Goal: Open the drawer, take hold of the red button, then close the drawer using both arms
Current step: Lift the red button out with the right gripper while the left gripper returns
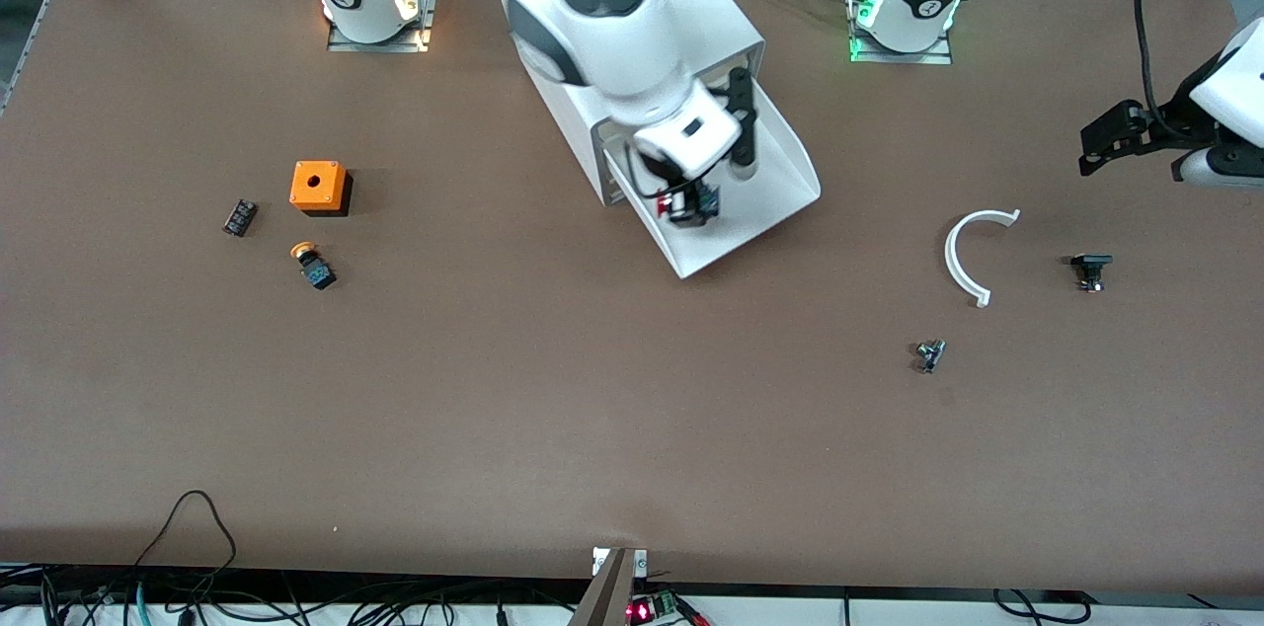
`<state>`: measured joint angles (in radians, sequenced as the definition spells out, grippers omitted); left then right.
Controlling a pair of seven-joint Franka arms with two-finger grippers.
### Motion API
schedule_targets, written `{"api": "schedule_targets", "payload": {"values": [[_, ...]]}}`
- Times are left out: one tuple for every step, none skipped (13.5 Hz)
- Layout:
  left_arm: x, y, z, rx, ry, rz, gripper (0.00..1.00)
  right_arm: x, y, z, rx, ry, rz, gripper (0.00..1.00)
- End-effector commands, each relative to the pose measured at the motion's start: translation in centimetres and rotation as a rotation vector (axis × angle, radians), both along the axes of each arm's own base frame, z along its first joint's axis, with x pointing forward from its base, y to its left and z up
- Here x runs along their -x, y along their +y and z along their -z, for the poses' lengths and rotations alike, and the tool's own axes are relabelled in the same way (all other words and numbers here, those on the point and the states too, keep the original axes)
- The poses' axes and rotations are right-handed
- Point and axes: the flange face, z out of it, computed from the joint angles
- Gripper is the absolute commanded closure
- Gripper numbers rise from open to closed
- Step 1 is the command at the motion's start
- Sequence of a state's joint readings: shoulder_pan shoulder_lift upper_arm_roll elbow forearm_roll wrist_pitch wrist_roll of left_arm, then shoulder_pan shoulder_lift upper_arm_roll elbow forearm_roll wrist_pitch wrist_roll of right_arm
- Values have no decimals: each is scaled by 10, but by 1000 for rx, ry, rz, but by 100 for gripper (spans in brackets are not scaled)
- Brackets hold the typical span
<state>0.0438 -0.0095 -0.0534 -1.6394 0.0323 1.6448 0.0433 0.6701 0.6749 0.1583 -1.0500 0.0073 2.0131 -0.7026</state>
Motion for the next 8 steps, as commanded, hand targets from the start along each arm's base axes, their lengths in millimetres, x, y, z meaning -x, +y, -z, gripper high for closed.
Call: {"api": "schedule_targets", "payload": {"values": [[-9,-24,25,34,-17,-96,0,-27,-59,-2,-4,56,165,74],[-12,-34,38,49,-18,-160,0,-37,-81,2,2,85,238,74],[-13,-53,51,53,-25,-197,0,-50,-108,9,21,105,317,74],[-15,-68,67,60,-37,-245,0,-65,-141,23,25,153,419,74],[-19,-78,84,69,-49,-293,0,-74,-173,41,31,208,511,74],[-22,-89,105,77,-54,-335,0,-78,-200,53,48,237,580,74],[-22,-99,125,88,-65,-380,0,-80,-230,70,78,267,658,74],[-21,-111,149,96,-64,-421,0,-82,-257,81,109,284,737,74]]}}
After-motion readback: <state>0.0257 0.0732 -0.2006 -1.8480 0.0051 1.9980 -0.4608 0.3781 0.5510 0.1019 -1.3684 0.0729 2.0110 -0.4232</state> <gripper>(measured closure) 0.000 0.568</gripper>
